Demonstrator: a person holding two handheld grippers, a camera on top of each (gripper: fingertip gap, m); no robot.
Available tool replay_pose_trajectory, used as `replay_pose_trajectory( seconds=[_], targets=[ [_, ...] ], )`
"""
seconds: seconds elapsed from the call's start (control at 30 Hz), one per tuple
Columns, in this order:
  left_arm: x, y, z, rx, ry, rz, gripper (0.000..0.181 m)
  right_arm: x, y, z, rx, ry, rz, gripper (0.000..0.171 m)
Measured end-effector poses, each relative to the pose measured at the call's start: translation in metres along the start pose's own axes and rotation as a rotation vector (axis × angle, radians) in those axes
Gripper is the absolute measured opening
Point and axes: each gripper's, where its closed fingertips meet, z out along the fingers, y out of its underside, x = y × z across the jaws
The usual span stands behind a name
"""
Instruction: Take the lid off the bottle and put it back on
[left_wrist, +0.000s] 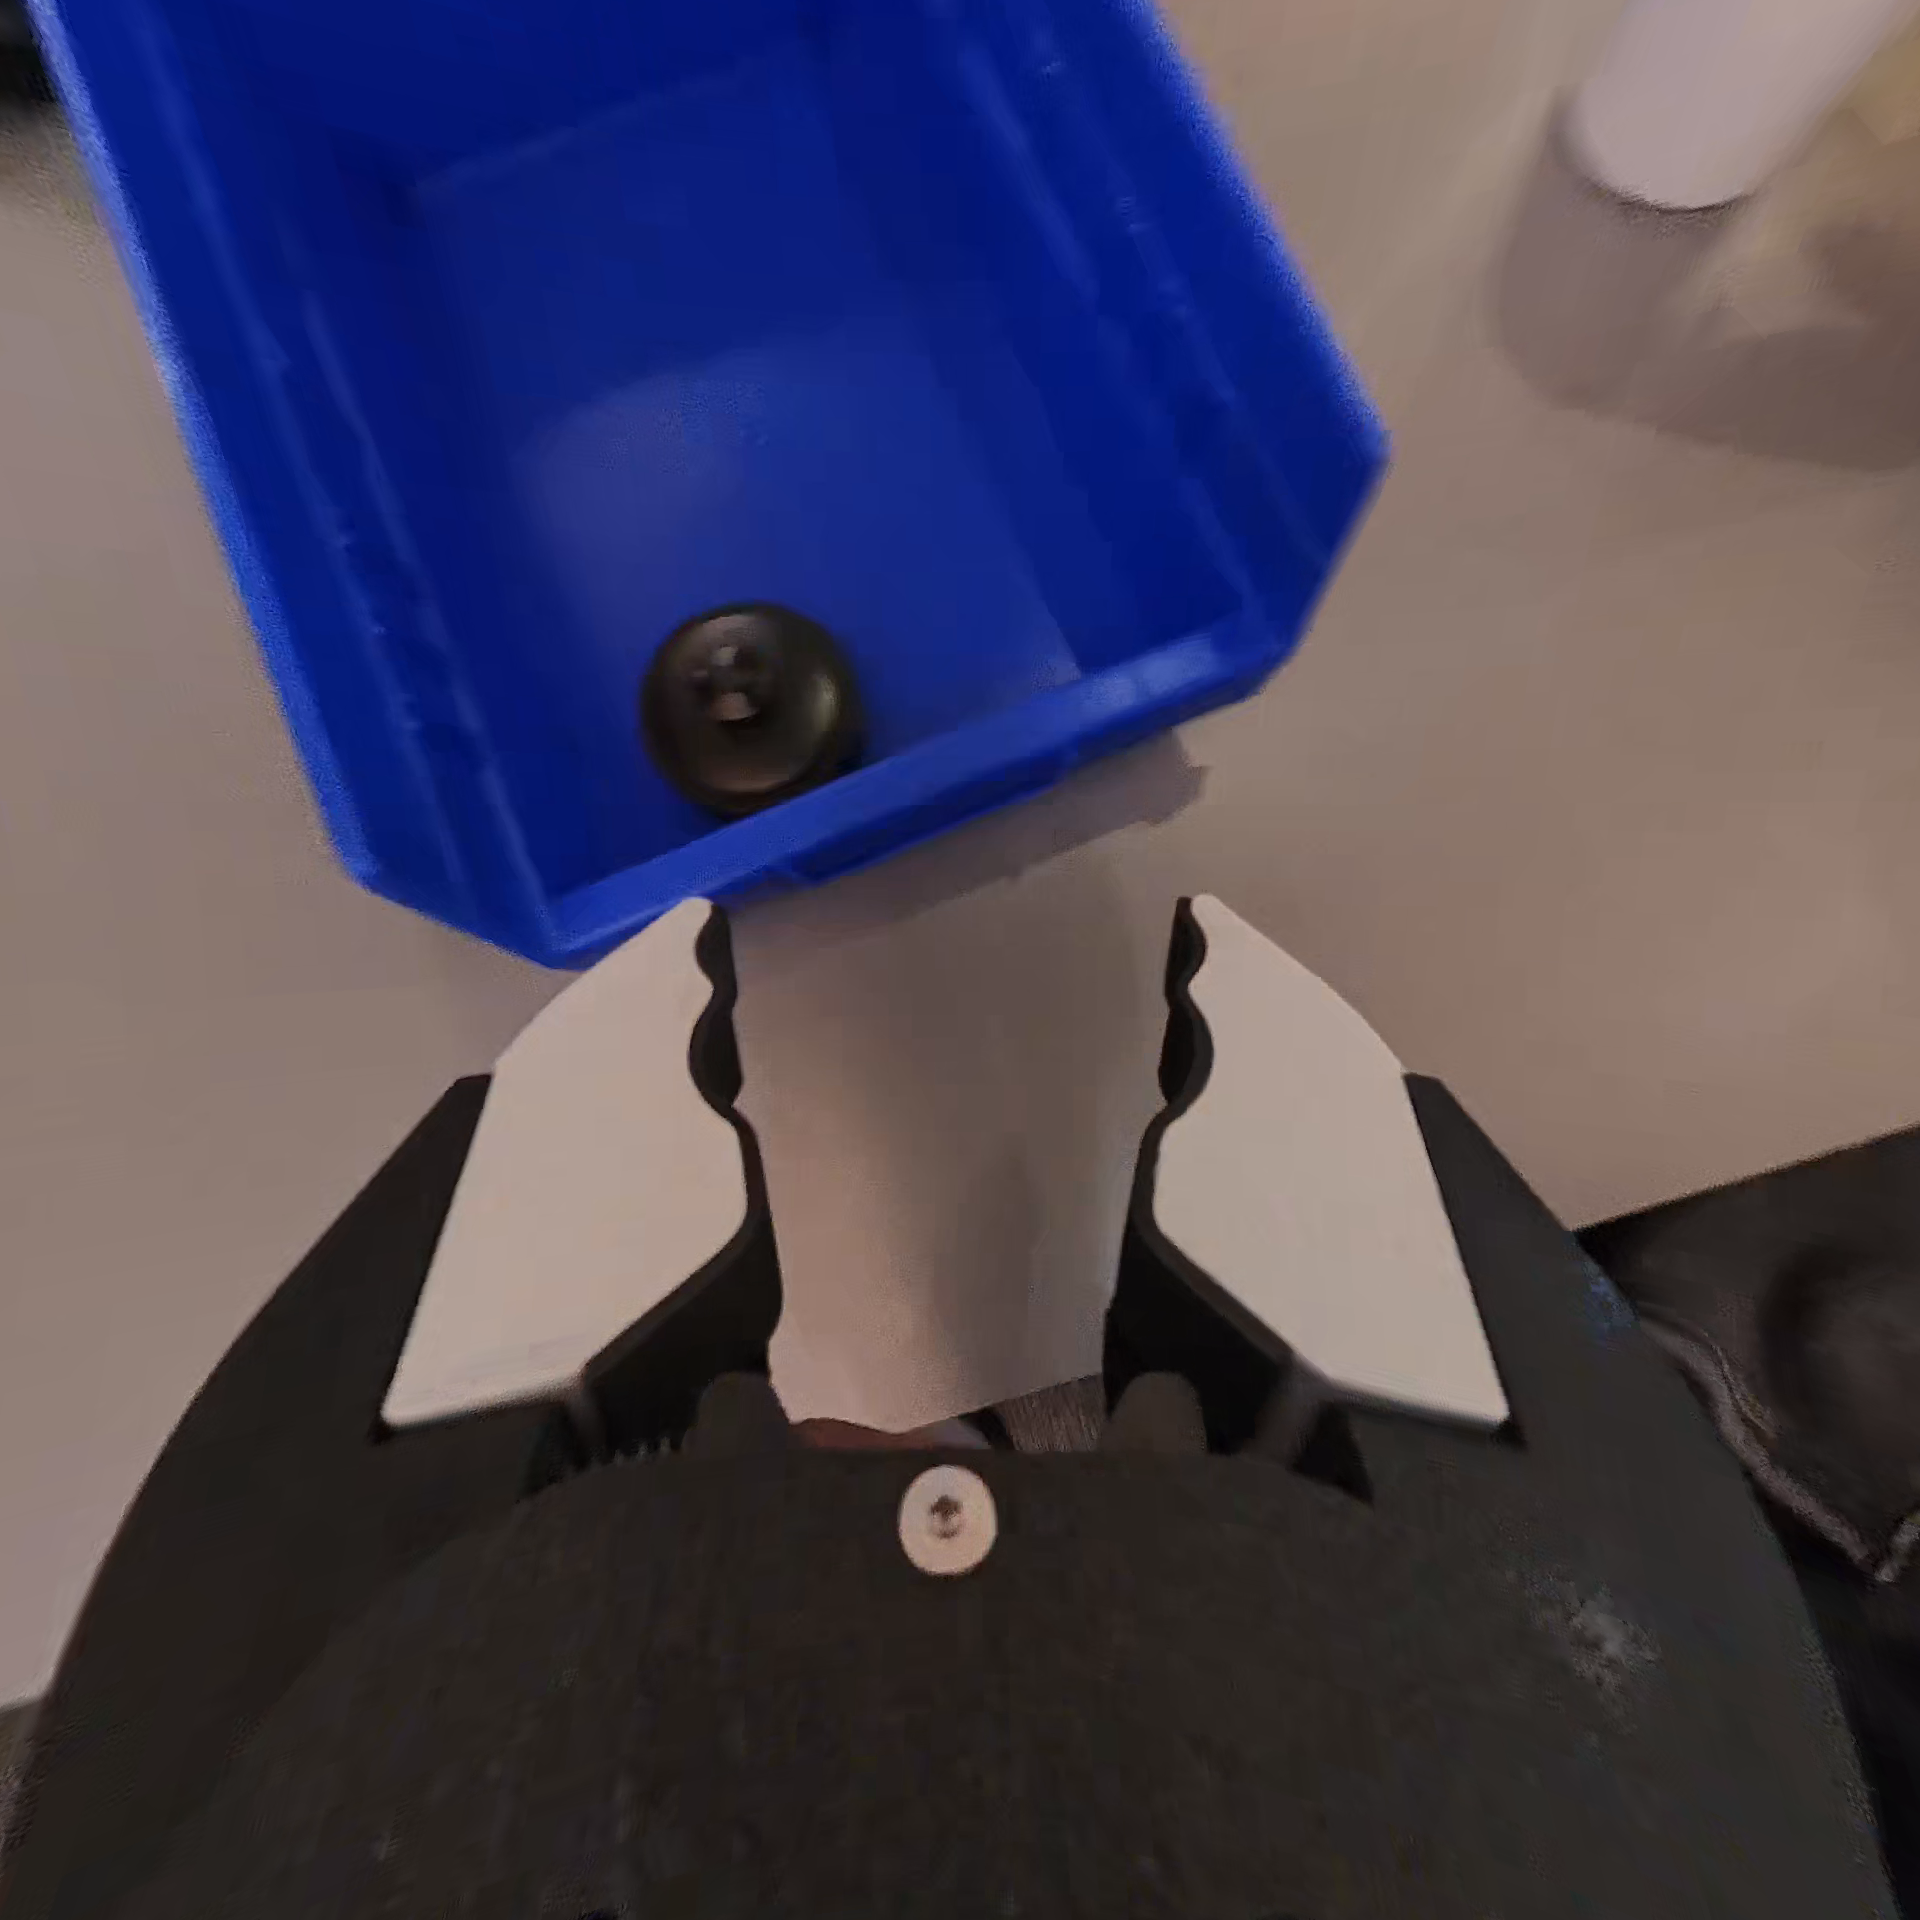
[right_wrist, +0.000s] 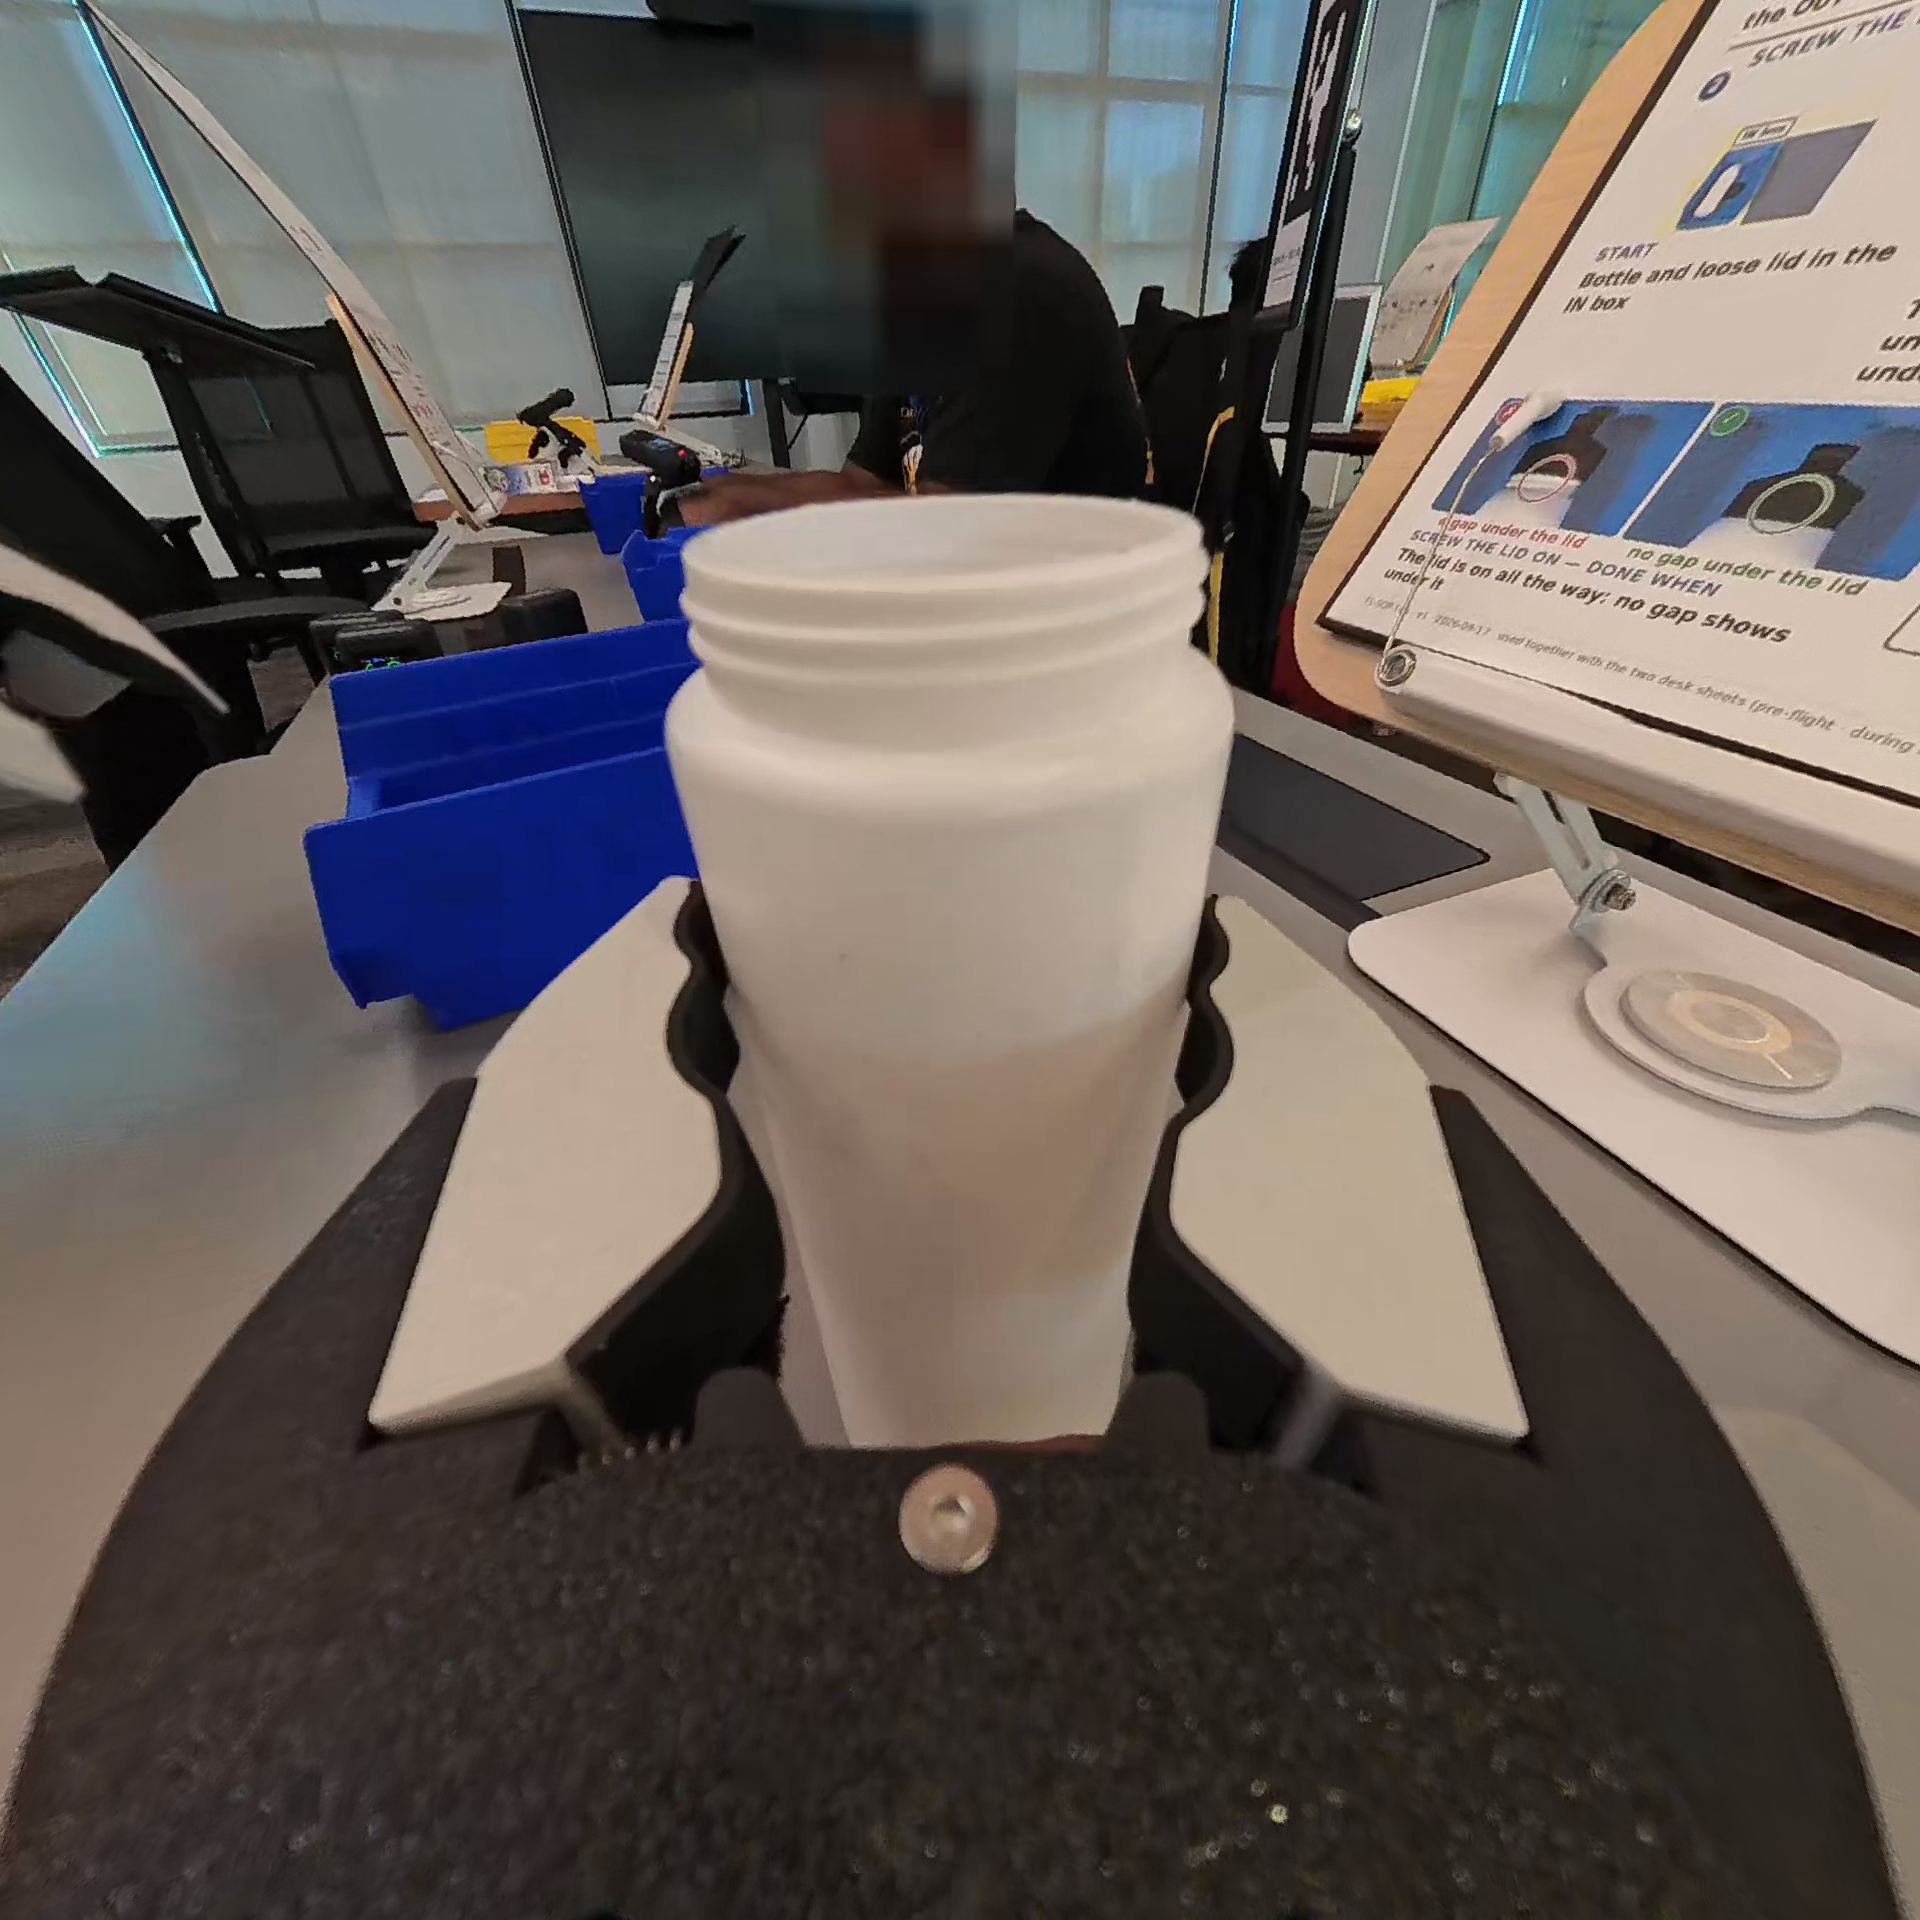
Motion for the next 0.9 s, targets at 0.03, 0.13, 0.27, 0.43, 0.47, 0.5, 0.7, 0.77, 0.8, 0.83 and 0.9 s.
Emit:
replay_pose_trajectory(
  seconds=[0.03, 0.13, 0.27, 0.43, 0.47, 0.5, 0.7, 0.77, 0.8, 0.83, 0.9],
  targets=[
    [-0.008, -0.005, 0.004, -0.051, -0.008, -0.029, 0.081, 0.0, 0.0, 0.0, 0.003, 0.002, 0.0, 0.085],
    [-0.027, -0.019, 0.026, -0.214, -0.049, -0.048, 0.082, 0.0, 0.0, 0.0, -0.014, 0.007, -0.005, 0.085],
    [-0.046, -0.028, 0.066, -0.456, -0.113, -0.085, 0.079, -0.001, 0.0, 0.0, -0.004, 0.01, -0.005, 0.085],
    [-0.045, -0.018, 0.098, -0.667, -0.1, -0.173, 0.079, -0.002, 0.001, -0.002, -0.005, 0.015, -0.012, 0.085],
    [-0.044, -0.018, 0.102, -0.683, -0.101, -0.19, 0.079, -0.002, 0.001, -0.003, -0.006, 0.015, -0.014, 0.085],
    [-0.045, -0.017, 0.105, -0.696, -0.105, -0.205, 0.081, -0.002, 0.001, -0.003, -0.007, 0.016, -0.016, 0.085],
    [-0.052, -0.008, 0.115, -0.738, -0.108, -0.284, 0.083, -0.004, 0.001, -0.006, -0.003, 0.013, -0.024, 0.085],
    [-0.054, -0.001, 0.118, -0.762, -0.112, -0.3, 0.082, -0.004, 0.0, -0.005, -0.001, 0.012, -0.023, 0.085],
    [-0.054, 0.002, 0.12, -0.772, -0.104, -0.306, 0.077, -0.003, 0.0, -0.005, 0.001, 0.012, -0.022, 0.085],
    [-0.055, 0.004, 0.121, -0.774, -0.1, -0.309, 0.07, -0.003, 0.0, -0.005, 0.003, 0.011, -0.022, 0.085],
    [-0.055, 0.003, 0.121, -0.761, -0.073, -0.323, 0.07, -0.003, 0.0, -0.005, 0.007, 0.01, -0.021, 0.085]
  ],
)
